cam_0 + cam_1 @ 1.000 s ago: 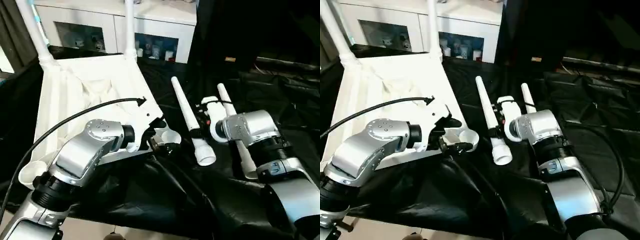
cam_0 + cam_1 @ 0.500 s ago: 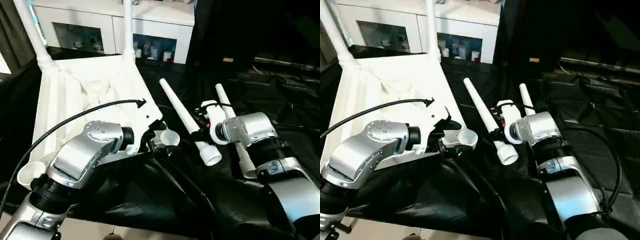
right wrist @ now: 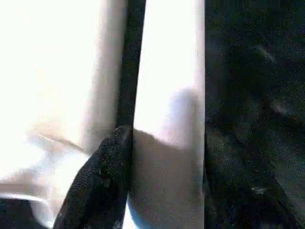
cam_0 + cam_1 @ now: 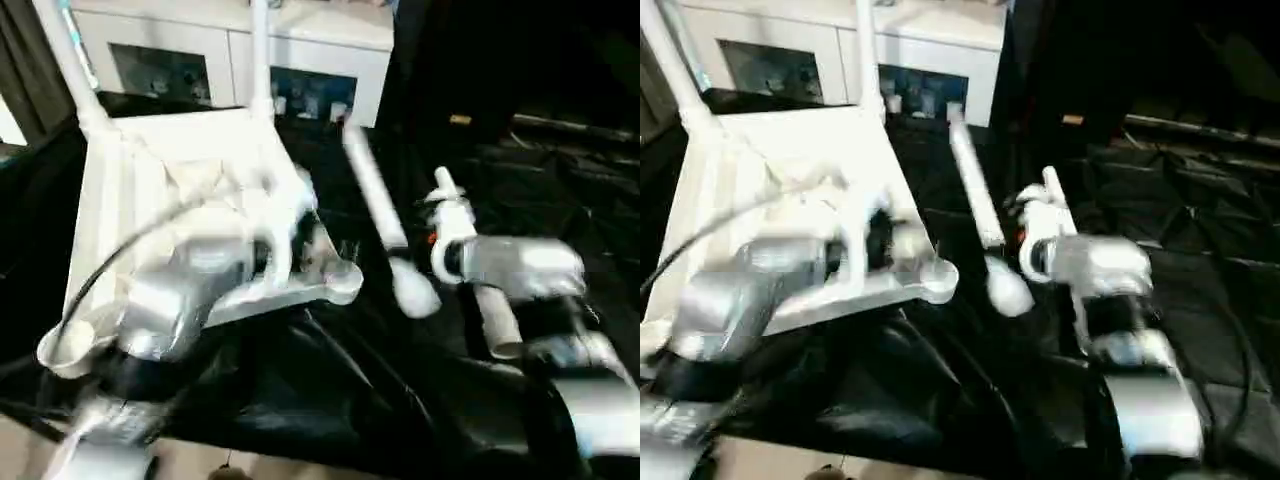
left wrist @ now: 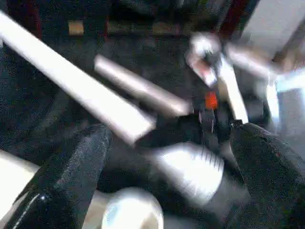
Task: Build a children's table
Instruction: Pick table leg
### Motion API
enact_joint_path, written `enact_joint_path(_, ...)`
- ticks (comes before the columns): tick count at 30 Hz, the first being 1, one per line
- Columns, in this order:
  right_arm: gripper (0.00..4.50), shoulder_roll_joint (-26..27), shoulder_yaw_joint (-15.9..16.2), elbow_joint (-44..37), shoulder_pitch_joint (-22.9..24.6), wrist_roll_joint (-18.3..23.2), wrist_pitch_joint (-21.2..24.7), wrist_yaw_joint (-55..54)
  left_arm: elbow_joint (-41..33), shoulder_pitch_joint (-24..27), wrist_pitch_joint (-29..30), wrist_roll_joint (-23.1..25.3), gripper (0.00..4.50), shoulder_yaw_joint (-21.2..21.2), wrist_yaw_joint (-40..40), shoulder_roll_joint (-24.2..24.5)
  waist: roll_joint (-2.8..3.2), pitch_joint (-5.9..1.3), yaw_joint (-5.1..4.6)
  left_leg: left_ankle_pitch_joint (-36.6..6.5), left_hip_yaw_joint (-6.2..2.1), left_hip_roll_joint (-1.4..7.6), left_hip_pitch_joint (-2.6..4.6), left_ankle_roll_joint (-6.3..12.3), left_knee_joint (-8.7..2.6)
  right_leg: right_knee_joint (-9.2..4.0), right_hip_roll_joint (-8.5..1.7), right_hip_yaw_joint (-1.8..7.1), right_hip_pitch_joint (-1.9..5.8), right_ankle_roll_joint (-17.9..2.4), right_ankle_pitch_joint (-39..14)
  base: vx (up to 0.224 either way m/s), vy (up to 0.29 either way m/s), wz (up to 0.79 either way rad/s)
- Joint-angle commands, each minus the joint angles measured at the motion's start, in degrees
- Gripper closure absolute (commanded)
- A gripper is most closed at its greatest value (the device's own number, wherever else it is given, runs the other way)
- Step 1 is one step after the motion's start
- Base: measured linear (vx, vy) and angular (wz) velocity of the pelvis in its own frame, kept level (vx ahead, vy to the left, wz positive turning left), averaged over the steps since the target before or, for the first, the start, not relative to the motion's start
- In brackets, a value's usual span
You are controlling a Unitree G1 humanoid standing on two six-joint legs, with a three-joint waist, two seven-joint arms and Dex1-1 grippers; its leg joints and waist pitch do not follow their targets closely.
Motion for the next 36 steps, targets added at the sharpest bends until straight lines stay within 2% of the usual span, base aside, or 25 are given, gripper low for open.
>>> enact_joint_path(1,2.62,-0.36,-3.2,-3.27,0.34,3.24,-0.81,1.4,1.65,-1.16,1.3,-2.26,0.0,2.61,2.14,-1.11,0.56,-4.62,0.22,-6.68,1.06,-1.05,-0.36,-0.73,-3.24,-4.22,-2.06,2.03,4.35,-9.9,-5.63,0.0,0.0,0.0)
enact_joint_path(2,2.62,0.08,-5.3,-6.71,2.14,6.24,-0.12,3.42,4.44,-2.79,1.66,-3.01,0.0,4.72,3.93,-2.8,0.66,-4.54,0.2,-6.54,1.11,-1.17,-0.48,-0.53,-3.28,-4.41,-2.0,2.0,4.42,-9.76,-6.22,0.0,0.0,0.0)
enact_joint_path(3,2.62,0.08,-5.3,-6.71,2.14,6.24,-0.12,3.42,4.44,-2.79,1.66,-3.01,0.0,4.72,3.93,-2.8,0.85,-4.43,0.25,-6.82,1.19,-1.25,-0.41,-0.33,-3.22,-4.57,-1.91,2.07,4.32,-9.57,-6.59,0.0,0.0,0.0)
enact_joint_path(4,2.63,0.62,-7.1,-12.44,4.88,10.35,2.1,6.18,8.31,-4.8,0.89,-2.19,0.0,5.98,6.24,-4.45,0.75,-4.38,0.37,-6.96,1.25,-1.44,-0.42,0.37,-3.25,-4.99,-1.65,2.06,4.49,-8.73,-7.12,0.0,0.0,0.0)
enact_joint_path(5,2.63,0.8,-7.5,-14.81,6.0,12.09,3.03,7.57,9.85,-5.63,0.5,-2.21,0.0,6.5,6.96,-5.18,0.49,-4.59,0.44,-6.76,0.96,-1.08,-0.32,0.91,-3.33,-4.77,-2.0,1.98,4.51,-8.65,-7.05,0.0,0.0,0.0)
enact_joint_path(6,2.63,0.9,-7.25,-19.24,8.12,14.75,4.78,9.47,12.11,-7.34,0.49,-3.82,0.0,8.21,7.66,-6.99,0.44,-4.55,0.53,-6.64,1.02,-1.18,-0.37,1.15,-3.39,-4.9,-1.87,1.91,4.55,-8.39,-7.45,0.0,0.0,0.0)
enact_joint_path(7,2.63,0.78,-6.79,-20.93,8.96,15.56,5.41,10.26,12.81,-8.04,0.68,-4.89,0.0,9.05,7.71,-7.82,0.38,-4.65,0.84,-5.77,0.94,-1.08,-0.33,1.38,-3.29,-4.76,-2.07,1.92,4.63,-8.5,-7.2,0.0,0.0,0.0)
enact_joint_path(10,2.63,0.22,-4.45,-24.45,11.02,17.07,5.51,12.73,14.91,-11.19,1.68,-8.19,0.0,11.59,8.65,-10.83,-0.11,-4.67,0.89,-4.95,0.89,-0.89,-0.56,1.19,-3.34,-4.69,-2.41,1.84,4.6,-9.44,-7.21,0.0,0.0,0.0)
enact_joint_path(11,2.63,0.22,-4.45,-24.45,11.02,17.07,5.51,12.73,14.91,-11.19,1.68,-8.19,0.0,11.59,8.65,-10.83,0.07,-4.62,1.1,-5.19,1.06,-1.01,-0.43,1.25,-3.18,-4.88,-2.37,1.9,4.37,-9.55,-7.8,0.0,0.0,0.0)
enact_joint_path(13,2.63,0.29,-3.54,-25.07,11.11,17.5,5.68,13.37,16.01,-12.47,1.89,-9.03,0.0,12.05,8.94,-11.88,-0.1,-4.43,1.16,-5.55,1.07,-1.05,-0.55,1.28,-3.25,-5.17,-2.4,1.88,4.41,-8.96,-9.63,0.0,0.0,0.0)
enact_joint_path(18,2.64,0.59,-2.16,-26.96,11.4,17.33,6.0,12.7,16.55,-13.27,3.11,-9.76,0.0,11.92,8.48,-13.16,0.46,-4.44,1.09,-5.66,0.94,-0.96,-0.54,0.72,-3.37,-5.26,-2.38,1.86,4.31,-7.91,-10.66,0.0,0.0,0.0)
enact_joint_path(20,2.64,-0.2,-0.64,-28.27,12.1,16.3,6.06,11.83,15.75,-13.19,4.17,-11.27,0.0,12.61,8.12,-14.1,0.48,-4.46,1.21,-5.31,0.91,-0.88,-0.52,0.48,-3.38,-5.23,-2.37,1.89,4.35,-8.06,-9.58,0.0,0.0,0.0)
enact_joint_path(21,2.64,-0.51,0.26,-28.56,12.35,15.19,5.42,11.2,15.36,-13.14,4.89,-12.15,0.17,12.94,8.09,-14.19,0.69,-4.58,1.34,-4.96,0.85,-0.77,-0.41,0.35,-3.35,-5.08,-2.35,1.9,4.32,-8.52,-8.17,0.0,0.0,0.0)
enact_joint_path(23,2.64,-0.71,1.4,-28.76,12.56,13.17,3.93,9.94,14.71,-13.01,5.59,-12.72,0.34,13.21,8.94,-14.37,0.63,-4.65,1.37,-4.39,0.8,-0.78,-0.51,0.05,-3.41,-4.85,-2.32,1.85,4.44,-9.04,-6.09,0.0,0.0,0.0)
enact_joint_path(26,2.64,-0.42,2.75,-29.34,12.38,10.6,1.51,7.1,12.89,-12.02,6.37,-12.61,0.55,12.36,10.05,-14.41,0.84,-4.56,1.45,-4.99,0.76,-0.7,-0.44,-0.16,-3.49,-4.87,-2.47,1.88,4.33,-9.27,-6.12,0.0,0.0,0.0)
enact_joint_path(27,2.64,-0.52,4.06,-29.83,12.21,8.7,-0.04,5.87,11.79,-11.16,5.89,-10.9,0.68,10.69,10.59,-14.05,0.76,-4.52,1.44,-5.68,0.81,-0.7,-0.41,-0.22,-3.51,-4.98,-2.49,1.88,4.36,-9.28,-6.67,0.0,0.0,0.0)
enact_joint_path(28,2.65,-0.53,4.08,-29.83,12.21,8.67,-0.07,5.85,11.77,-11.15,5.87,-10.87,0.75,10.66,10.6,-14.04,0.68,-4.45,1.47,-5.95,0.79,-0.69,-0.49,-0.39,-3.58,-5.04,-2.47,1.9,4.39,-8.91,-7.13,0.0,0.0,0.0)
enact_joint_path(29,2.65,0.01,5.16,-30.91,12.05,6.51,-2.66,3.47,10.51,-10.19,5.2,-8.37,0.77,8.91,11.89,-13.79,0.79,-4.44,1.56,-6.2,0.77,-0.67,-0.45,-0.49,-3.65,-5.14,-2.56,1.92,4.35,-8.55,-7.8,0.0,0.0,0.0)
enact_joint_path(30,2.66,0.01,5.16,-30.91,12.05,6.51,-2.66,3.47,10.51,-10.19,5.2,-8.37,0.85,8.91,11.89,-13.79,0.78,-4.4,1.53,-6.18,0.74,-0.57,-0.47,-0.65,-3.7,-5.16,-2.55,1.92,4.26,-8.22,-8.0,0.0,0.0,0.0)
enact_joint_path(32,2.66,0.17,8.79,-32.86,12.2,3.26,-5.45,1.97,9.3,-8.87,3.77,-4.75,1.12,5.61,12.89,-12.72,0.71,-4.43,1.57,-6.43,0.75,-0.68,-0.41,-0.82,-3.72,-5.3,-2.53,1.91,4.28,-7.39,-8.92,0.0,0.0,0.0)
enact_joint_path(34,2.66,0.45,12.17,-34.31,12.45,0.41,-7.4,0.5,8.82,-7.94,2.04,-1.88,1.29,3.49,14.69,-12.47,0.87,-4.25,1.46,-7.87,0.66,-0.63,-0.36,-1.36,-3.91,-5.59,-2.57,1.94,4.17,-5.47,-11.66,0.0,0.0,0.0)
enact_joint_path(36,2.66,1.15,13.24,-35.23,12.68,-0.14,-7.97,-0.53,8.37,-7.41,1.05,-0.55,1.43,2.19,15.61,-12.34,0.83,-4.29,1.46,-7.92,0.68,-0.72,-0.38,-1.36,-3.86,-5.55,-2.48,1.98,4.12,-5.04,-11.8,0.0,0.0,0.0)
